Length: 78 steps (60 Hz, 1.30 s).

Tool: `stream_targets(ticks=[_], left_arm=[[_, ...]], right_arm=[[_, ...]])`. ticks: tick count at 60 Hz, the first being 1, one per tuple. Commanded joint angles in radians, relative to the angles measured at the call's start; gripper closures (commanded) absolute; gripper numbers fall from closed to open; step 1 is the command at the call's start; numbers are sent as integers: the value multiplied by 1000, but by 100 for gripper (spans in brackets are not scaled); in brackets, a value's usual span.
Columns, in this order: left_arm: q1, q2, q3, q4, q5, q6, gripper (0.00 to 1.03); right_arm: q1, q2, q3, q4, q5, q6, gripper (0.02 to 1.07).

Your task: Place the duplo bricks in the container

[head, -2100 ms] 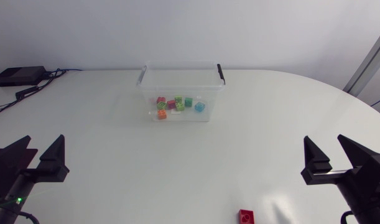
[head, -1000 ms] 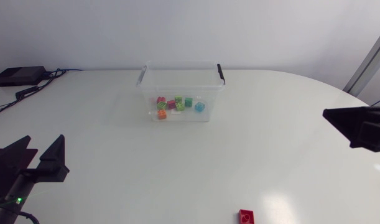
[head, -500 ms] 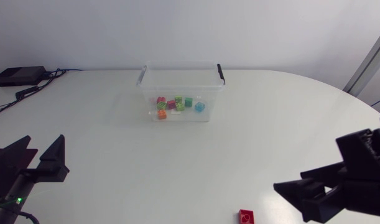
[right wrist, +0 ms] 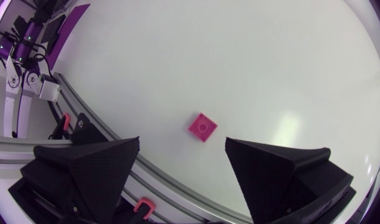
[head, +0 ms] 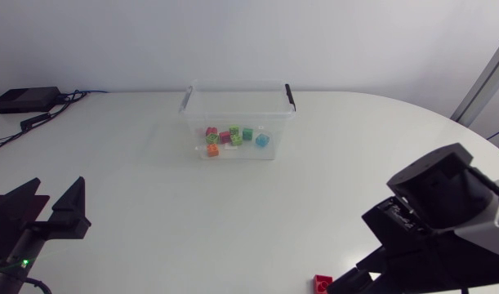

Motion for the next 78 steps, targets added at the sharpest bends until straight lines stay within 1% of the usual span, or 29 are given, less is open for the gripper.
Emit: stream_targets(ticks=[1, 9, 17, 22, 29, 35, 61, 78], left_arm=[[4, -12, -18, -3, 5, 8, 4], [4, -12, -18, -3, 5, 8, 4], [4, -12, -19, -3, 5, 8, 4], [4, -12, -18, -3, 5, 8, 4], [4, -12, -18, -1, 5, 8, 4], [4, -12, -18, -3, 5, 8, 4], [4, -12, -18, -1, 5, 8, 4], [4, -12, -18, -3, 5, 8, 4]], right_arm=[[27, 51, 27, -3, -8, 6, 7], [38, 140, 5, 51, -8, -3, 7], [35, 240, 4, 68, -6, -17, 7], [19, 289, 4, 83, -8, -23, 7], [-21, 324, -21, 149, -8, -60, 7], [-48, 369, -22, 172, -8, -83, 7], [-48, 537, 13, 127, -11, -34, 7], [-45, 639, 48, 140, -31, -34, 7]])
